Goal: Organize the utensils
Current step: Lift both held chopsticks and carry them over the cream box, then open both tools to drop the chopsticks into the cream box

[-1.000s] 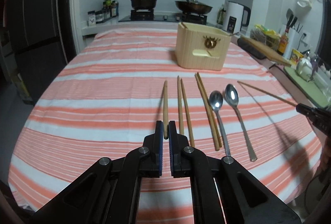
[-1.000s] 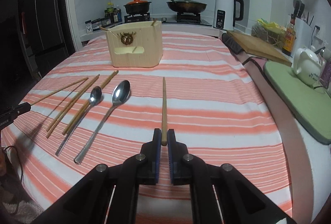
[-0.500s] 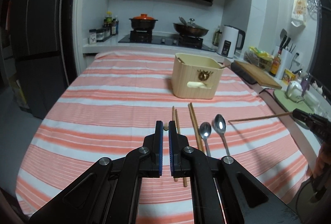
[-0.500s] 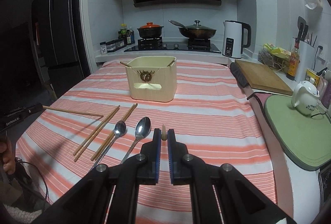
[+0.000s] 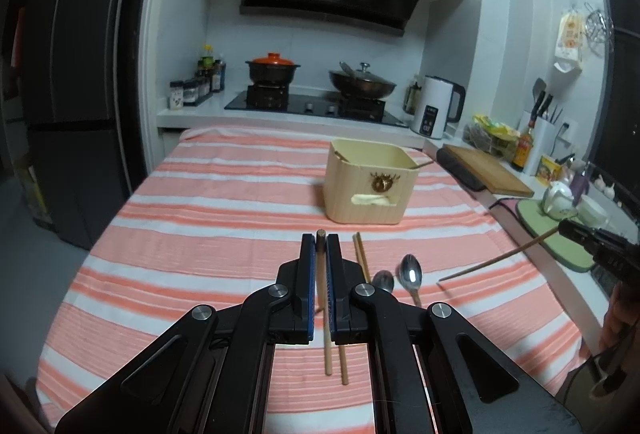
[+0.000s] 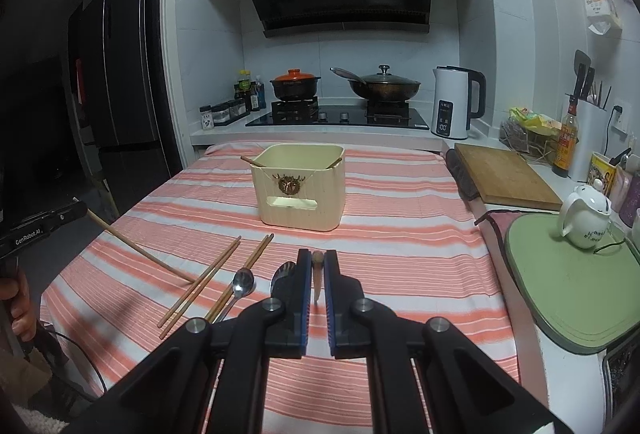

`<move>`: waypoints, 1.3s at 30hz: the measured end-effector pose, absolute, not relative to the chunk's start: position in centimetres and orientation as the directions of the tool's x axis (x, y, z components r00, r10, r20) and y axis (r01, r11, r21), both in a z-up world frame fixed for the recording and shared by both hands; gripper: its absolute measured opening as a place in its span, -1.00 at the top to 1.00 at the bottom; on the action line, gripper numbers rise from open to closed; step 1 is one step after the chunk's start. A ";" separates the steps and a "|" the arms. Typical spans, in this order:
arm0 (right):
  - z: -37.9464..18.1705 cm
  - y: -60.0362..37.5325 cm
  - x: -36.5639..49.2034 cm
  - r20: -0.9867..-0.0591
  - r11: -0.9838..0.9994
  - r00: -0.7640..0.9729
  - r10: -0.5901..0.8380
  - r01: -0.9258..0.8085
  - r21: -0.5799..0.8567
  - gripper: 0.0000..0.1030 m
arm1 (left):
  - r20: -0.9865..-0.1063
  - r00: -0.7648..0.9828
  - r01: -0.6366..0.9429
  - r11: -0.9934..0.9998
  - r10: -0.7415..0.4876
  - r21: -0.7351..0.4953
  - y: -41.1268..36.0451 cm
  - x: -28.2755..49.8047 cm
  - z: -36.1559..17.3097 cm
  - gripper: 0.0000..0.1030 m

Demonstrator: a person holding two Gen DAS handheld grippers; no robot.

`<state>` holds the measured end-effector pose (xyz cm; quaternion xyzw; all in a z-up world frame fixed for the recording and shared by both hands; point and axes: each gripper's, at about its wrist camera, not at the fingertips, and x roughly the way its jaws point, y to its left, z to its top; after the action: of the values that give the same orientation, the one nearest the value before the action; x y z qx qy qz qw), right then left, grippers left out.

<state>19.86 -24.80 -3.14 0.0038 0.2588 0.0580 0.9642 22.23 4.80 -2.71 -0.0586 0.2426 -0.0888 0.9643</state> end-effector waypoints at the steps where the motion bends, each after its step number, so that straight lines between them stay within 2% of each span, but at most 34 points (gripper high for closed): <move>1: -3.0 -24.8 19.9 -0.496 0.993 0.860 0.119 -0.113 0.042 0.88 | -0.456 0.867 0.145 0.977 -0.202 -0.157 4.8 22.3 -2.6 0.95; 16: 0.2 -24.6 19.8 -0.438 0.986 0.884 0.165 -0.151 0.066 0.88 | -0.396 0.881 0.205 0.964 -0.257 -0.169 4.2 23.0 1.2 0.95; 23: 3.0 -24.4 20.8 -0.388 0.981 0.901 0.193 -0.185 0.057 0.88 | -0.306 0.905 0.255 0.953 -0.295 -0.166 3.8 24.9 6.4 0.95; 28: 6.2 -24.0 22.7 -0.319 0.980 0.928 0.193 -0.197 0.019 0.88 | -0.229 0.925 0.267 0.947 -0.304 -0.178 3.4 28.0 10.3 0.95; 33: 8.7 -23.9 26.7 -0.272 0.981 0.944 0.186 -0.192 0.005 0.88 | -0.192 0.940 0.250 0.952 -0.283 -0.177 1.8 32.7 12.0 0.95; 36: 9.6 -23.5 29.4 -0.246 0.985 0.956 0.162 -0.170 -0.012 0.88 | -0.199 0.941 0.243 0.955 -0.275 -0.171 0.7 35.6 12.1 0.95; 39: 9.3 -23.2 32.7 -0.269 0.986 0.950 0.159 -0.166 -0.002 0.88 | -0.231 0.935 0.238 0.958 -0.270 -0.159 -0.6 38.4 11.2 0.95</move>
<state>32.71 -23.21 9.31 -0.0125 0.1350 0.0822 0.9873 38.39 -0.63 11.15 -0.0645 0.1260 -0.1294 0.9814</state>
